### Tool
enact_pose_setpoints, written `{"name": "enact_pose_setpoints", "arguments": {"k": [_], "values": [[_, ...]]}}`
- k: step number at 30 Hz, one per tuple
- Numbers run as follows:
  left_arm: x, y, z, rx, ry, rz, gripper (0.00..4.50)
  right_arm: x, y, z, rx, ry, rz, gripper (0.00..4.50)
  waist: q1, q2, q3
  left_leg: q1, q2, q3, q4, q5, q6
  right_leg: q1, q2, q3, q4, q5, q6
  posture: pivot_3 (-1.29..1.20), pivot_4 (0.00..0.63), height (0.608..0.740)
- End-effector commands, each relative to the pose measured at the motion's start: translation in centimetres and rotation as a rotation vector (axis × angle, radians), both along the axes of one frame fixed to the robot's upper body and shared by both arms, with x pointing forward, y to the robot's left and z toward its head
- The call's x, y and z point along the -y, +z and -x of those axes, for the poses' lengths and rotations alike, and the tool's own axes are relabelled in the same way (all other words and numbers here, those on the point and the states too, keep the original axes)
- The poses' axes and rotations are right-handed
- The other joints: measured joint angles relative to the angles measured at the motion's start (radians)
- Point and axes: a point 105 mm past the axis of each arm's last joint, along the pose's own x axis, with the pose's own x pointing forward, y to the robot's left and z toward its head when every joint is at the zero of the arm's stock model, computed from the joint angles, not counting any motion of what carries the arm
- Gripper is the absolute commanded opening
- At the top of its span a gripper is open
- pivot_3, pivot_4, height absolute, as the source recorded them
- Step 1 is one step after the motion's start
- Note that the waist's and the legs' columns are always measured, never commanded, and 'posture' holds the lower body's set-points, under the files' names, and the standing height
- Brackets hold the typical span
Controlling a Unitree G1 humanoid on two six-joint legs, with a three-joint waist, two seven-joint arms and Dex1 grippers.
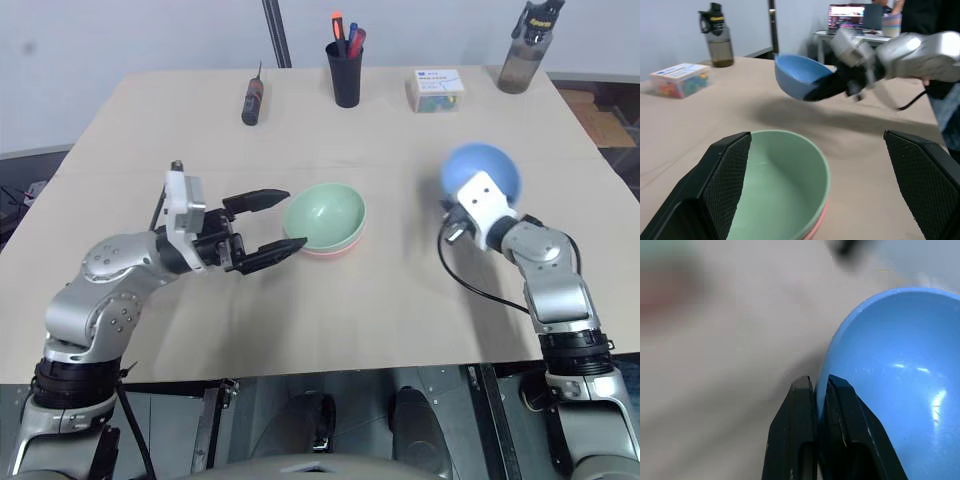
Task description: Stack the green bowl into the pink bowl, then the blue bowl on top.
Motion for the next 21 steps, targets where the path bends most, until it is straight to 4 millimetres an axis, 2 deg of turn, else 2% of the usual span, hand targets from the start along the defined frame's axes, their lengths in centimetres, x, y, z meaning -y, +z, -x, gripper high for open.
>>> {"name": "enact_pose_setpoints", "arguments": {"k": [1,5,8,14,20,21], "values": [[-0.5,0.9,0.8,0.048,0.027,0.005,4.50,-4.3,3.2,3.0,0.060,0.221,-0.044,0.05,0.003,0.000,0.000,0.000,0.000,0.000,0.000,0.000,0.000,0.000,0.000,0.000,0.000,0.000,0.000,0.00,0.150,0.740],[-1.3,0.8,1.0,0.060,0.073,-0.004,4.50,-7.4,4.2,4.5,0.057,0.348,-0.057,0.05,0.010,-0.001,0.000,0.000,-0.001,-0.001,0.000,0.000,0.000,0.001,-0.001,-0.001,-0.001,0.000,0.000,0.00,0.150,0.740],[-1.7,0.9,1.1,0.063,0.093,-0.010,4.50,-8.7,4.0,5.2,0.035,0.417,-0.040,0.05,0.013,-0.001,0.000,0.000,-0.001,-0.001,0.000,0.000,0.000,0.000,-0.001,-0.001,-0.001,0.000,0.000,0.00,0.150,0.740],[-2.2,1.0,1.5,0.066,0.117,-0.015,4.50,-9.1,3.6,5.4,0.006,0.455,-0.024,0.05,0.013,-0.001,0.000,0.000,-0.001,-0.001,0.000,0.000,0.000,0.000,-0.002,-0.001,-0.002,0.000,0.000,0.00,0.150,0.740],[-2.4,0.9,1.9,0.062,0.139,-0.021,4.50,-9.4,2.1,5.5,-0.076,0.482,-0.022,0.05,0.012,-0.001,0.000,0.000,-0.001,-0.001,0.000,0.000,0.000,0.000,-0.002,-0.001,-0.002,0.000,0.000,0.00,0.150,0.740],[-2.5,0.9,1.9,0.061,0.141,-0.021,4.50,-9.6,1.8,5.6,-0.094,0.499,-0.022,0.38,0.012,-0.001,0.000,0.000,-0.001,-0.001,0.000,0.000,0.000,0.000,-0.002,-0.001,-0.002,0.000,0.000,0.00,0.150,0.740]]}}
